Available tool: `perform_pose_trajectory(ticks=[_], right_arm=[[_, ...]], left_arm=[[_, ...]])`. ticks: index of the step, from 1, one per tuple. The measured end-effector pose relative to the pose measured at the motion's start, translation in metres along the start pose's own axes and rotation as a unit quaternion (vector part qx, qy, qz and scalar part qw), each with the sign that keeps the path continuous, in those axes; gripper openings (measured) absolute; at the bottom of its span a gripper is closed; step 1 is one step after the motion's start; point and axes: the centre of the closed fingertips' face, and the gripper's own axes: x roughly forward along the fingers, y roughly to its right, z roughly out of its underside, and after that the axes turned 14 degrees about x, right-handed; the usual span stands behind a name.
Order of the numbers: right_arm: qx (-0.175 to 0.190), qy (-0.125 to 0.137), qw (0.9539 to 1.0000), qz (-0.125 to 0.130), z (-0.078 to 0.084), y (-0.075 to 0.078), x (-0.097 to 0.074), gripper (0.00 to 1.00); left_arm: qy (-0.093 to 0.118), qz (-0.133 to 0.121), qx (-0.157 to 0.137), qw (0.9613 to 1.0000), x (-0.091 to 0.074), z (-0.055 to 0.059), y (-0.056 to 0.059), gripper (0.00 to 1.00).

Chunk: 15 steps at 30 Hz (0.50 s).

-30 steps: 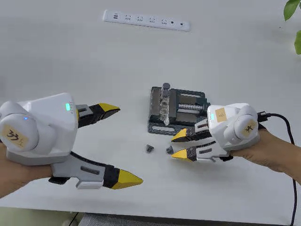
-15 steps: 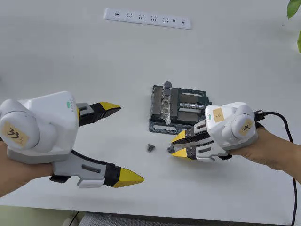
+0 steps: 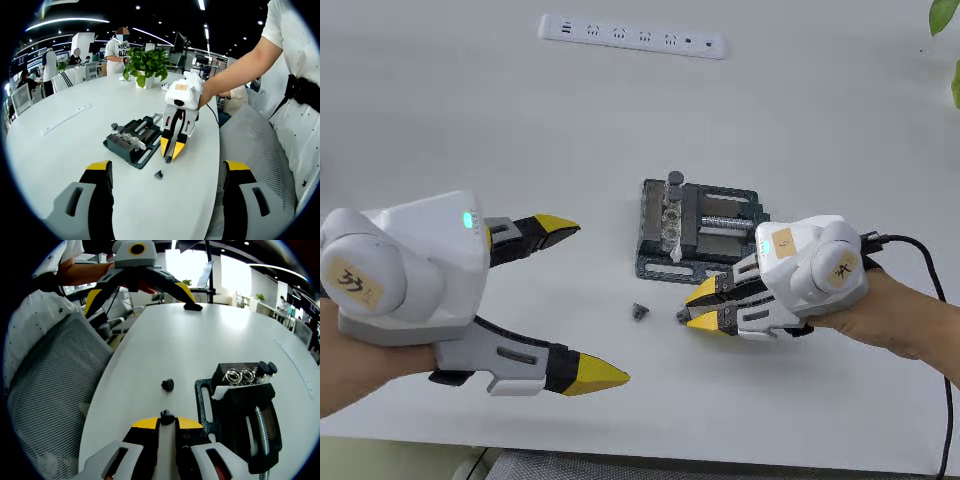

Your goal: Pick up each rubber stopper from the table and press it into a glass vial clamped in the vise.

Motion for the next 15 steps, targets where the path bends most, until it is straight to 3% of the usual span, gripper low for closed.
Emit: perform_pose_trajectory(ticks=[15], right_arm=[[0.016, 0.005, 0.9999, 0.003, -0.0026, -0.0014, 0.0009, 0.07]], left_arm=[[0.002, 0.002, 0.0, 1.0, 0.0009, -0.0005, 0.0012, 0.9]])
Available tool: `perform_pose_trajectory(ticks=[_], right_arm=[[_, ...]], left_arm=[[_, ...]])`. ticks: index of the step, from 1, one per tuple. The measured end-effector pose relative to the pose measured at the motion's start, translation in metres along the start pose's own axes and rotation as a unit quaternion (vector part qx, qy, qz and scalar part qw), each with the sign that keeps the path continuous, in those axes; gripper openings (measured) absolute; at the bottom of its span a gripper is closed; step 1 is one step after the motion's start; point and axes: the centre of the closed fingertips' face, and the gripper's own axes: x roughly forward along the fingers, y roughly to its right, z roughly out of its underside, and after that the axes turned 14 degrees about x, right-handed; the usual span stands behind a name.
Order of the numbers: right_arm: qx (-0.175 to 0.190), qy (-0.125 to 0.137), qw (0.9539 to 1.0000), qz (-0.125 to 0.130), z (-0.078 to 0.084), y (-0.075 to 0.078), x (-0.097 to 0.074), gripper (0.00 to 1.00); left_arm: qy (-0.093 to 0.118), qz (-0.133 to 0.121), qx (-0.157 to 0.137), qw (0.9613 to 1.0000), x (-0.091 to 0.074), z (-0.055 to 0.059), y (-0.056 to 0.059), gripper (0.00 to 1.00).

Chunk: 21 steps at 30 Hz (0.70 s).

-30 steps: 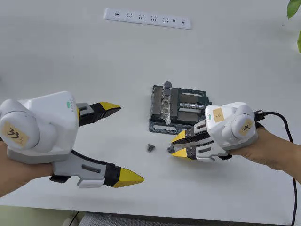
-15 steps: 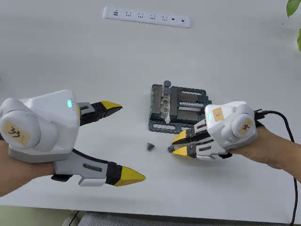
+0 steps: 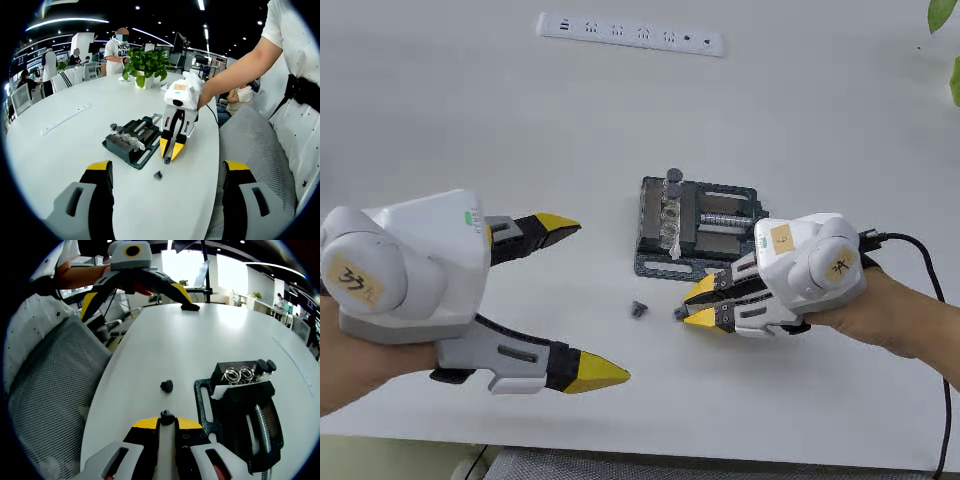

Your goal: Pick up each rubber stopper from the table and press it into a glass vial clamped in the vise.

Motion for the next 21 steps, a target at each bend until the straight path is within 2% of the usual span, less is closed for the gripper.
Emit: perform_pose_trajectory(ticks=[8, 13, 16, 19, 21], right_arm=[[0.01, 0.004, 0.9999, 0.0, -0.002, 0.0, -0.001, 0.07], [0.018, 0.019, 0.9996, 0.006, -0.007, 0.001, -0.009, 0.07], [0.023, 0.039, 0.9989, 0.01, -0.017, -0.002, -0.019, 0.07], [0.031, 0.075, 0.9966, 0.015, -0.034, -0.007, -0.036, 0.07], [0.03, 0.089, 0.9955, 0.018, -0.042, -0.011, -0.045, 0.07]], left_arm=[[-0.001, 0.002, 0.0, 1.0, 0.001, 0.001, 0.001, 0.89], [-0.001, 0.002, 0.002, 1.0, 0.003, 0.0, 0.001, 0.86], [0.001, -0.001, 0.003, 1.0, 0.004, -0.002, 0.0, 0.82], [0.008, -0.006, 0.007, 0.9999, 0.005, -0.008, -0.004, 0.78], [0.011, -0.006, 0.005, 0.9999, 0.006, -0.012, -0.004, 0.73]])
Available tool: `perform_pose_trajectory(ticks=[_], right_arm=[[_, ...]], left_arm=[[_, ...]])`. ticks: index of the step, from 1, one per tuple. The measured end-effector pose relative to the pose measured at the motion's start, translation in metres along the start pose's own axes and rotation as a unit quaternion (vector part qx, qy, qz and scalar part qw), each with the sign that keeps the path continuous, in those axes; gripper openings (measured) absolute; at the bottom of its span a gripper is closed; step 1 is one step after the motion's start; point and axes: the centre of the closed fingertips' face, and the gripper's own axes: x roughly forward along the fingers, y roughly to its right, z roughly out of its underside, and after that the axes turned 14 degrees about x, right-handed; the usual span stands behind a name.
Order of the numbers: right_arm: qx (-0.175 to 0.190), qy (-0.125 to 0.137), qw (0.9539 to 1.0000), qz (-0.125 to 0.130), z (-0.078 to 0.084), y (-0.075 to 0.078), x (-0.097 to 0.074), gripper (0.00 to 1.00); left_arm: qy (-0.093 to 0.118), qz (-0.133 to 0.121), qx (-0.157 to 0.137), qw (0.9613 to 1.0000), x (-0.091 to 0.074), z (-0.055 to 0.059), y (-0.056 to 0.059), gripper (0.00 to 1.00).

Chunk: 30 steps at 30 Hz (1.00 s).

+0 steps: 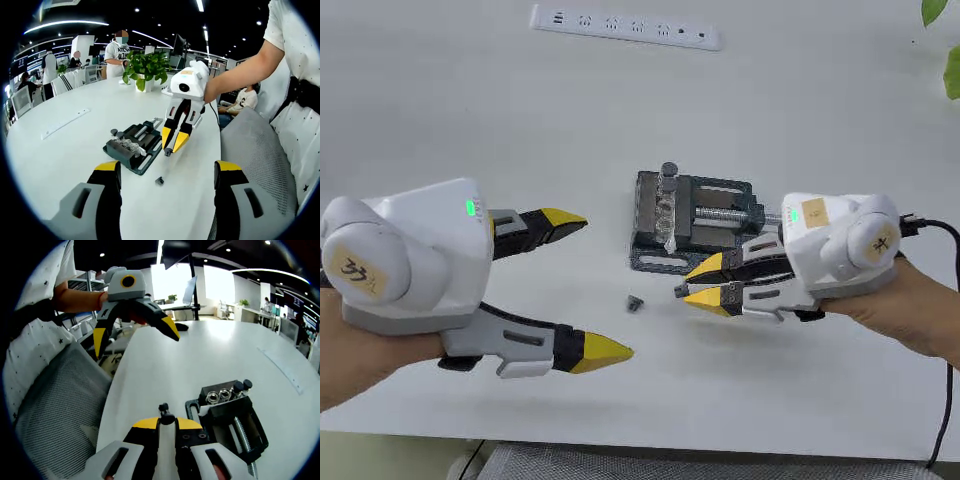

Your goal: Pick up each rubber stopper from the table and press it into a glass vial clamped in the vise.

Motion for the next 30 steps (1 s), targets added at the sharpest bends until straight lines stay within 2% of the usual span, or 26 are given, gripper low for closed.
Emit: perform_pose_trajectory(ticks=[6, 9, 13, 18, 21, 25, 30], right_arm=[[-0.004, 0.062, 0.998, 0.006, -0.04, -0.018, -0.028, 0.07], [-0.004, 0.087, 0.9962, 0.007, -0.056, -0.027, -0.039, 0.07], [-0.009, 0.108, 0.9941, 0.008, -0.073, -0.042, -0.05, 0.07], [-0.01, 0.128, 0.9917, 0.006, -0.085, -0.054, -0.058, 0.07], [-0.009, 0.136, 0.9906, 0.006, -0.09, -0.059, -0.06, 0.07], [-0.002, 0.148, 0.9889, 0.005, -0.095, -0.063, -0.064, 0.06], [0.0, 0.155, 0.9879, 0.004, -0.098, -0.066, -0.066, 0.06]], left_arm=[[0.014, -0.002, 0.002, 0.9999, 0.003, -0.02, -0.005, 0.56], [0.032, 0.001, 0.006, 0.9995, 0.004, -0.034, -0.005, 0.46], [0.054, 0.006, 0.018, 0.9983, 0.004, -0.053, -0.005, 0.39], [0.08, 0.016, 0.032, 0.9961, 0.003, -0.075, -0.003, 0.27], [0.088, 0.024, 0.048, 0.9947, 0.002, -0.083, 0.001, 0.19], [0.088, 0.033, 0.056, 0.994, 0.003, -0.088, 0.005, 0.19], [0.094, 0.041, 0.072, 0.9921, 0.003, -0.096, 0.01, 0.14]])
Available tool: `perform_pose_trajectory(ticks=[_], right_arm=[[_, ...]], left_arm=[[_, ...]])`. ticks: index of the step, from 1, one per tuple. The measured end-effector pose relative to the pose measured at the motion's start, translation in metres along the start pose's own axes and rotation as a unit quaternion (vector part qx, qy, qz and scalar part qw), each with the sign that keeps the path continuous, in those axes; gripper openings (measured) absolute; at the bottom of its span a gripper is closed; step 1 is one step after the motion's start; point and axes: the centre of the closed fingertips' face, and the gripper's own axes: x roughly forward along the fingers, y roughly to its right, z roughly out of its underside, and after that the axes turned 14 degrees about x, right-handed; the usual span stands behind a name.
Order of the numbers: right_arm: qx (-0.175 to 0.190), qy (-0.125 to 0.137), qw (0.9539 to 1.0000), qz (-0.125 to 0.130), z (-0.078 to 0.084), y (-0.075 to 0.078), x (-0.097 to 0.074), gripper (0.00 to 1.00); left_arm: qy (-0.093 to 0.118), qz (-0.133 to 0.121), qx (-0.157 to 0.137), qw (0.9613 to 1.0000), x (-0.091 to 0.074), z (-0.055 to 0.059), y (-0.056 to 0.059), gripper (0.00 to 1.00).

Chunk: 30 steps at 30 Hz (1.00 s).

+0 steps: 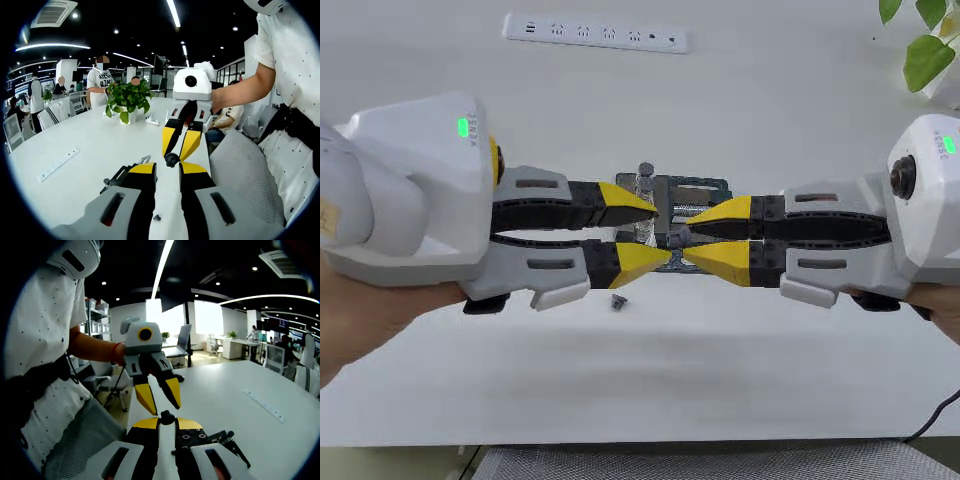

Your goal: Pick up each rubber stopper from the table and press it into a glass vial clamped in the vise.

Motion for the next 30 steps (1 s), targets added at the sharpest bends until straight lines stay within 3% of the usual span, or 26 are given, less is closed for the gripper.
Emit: perform_pose_trajectory(ticks=[14, 30], right_arm=[[0.01, 0.018, 0.9998, 0.001, -0.007, -0.002, -0.002, 0.06], [0.017, 0.02, 0.9996, 0.006, -0.01, -0.002, -0.002, 0.06]], left_arm=[[0.006, 0.014, 0.023, 0.9996, 0.001, -0.008, 0.005, 0.06], [0.004, 0.013, 0.047, 0.9988, 0.0, -0.011, 0.004, 0.06]])
